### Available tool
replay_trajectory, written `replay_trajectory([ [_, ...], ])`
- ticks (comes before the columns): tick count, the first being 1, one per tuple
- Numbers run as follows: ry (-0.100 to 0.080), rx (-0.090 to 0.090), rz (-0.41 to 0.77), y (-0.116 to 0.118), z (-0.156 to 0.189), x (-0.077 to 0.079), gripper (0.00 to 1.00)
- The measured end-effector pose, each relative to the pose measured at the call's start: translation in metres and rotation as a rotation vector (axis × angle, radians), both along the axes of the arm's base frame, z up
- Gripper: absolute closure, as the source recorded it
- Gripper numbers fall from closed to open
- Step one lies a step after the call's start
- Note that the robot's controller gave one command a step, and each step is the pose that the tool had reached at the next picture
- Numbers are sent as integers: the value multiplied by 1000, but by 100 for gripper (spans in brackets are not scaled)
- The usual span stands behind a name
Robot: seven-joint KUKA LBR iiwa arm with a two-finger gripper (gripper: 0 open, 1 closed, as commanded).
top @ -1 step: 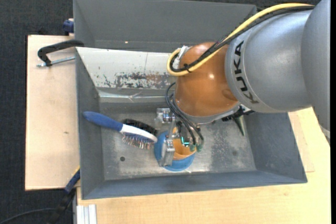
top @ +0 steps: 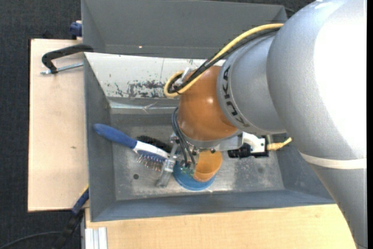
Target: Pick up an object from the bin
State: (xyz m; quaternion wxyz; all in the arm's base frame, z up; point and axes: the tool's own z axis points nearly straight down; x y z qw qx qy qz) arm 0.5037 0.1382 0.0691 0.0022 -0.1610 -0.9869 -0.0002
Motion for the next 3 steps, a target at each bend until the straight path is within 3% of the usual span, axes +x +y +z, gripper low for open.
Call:
replay_trajectory([
  [1,-12,1,412,6,18,11,0],
  [2,-9,0,407,4,17,11,100],
  [3,-19,0,487,-13,220,32,100],
])
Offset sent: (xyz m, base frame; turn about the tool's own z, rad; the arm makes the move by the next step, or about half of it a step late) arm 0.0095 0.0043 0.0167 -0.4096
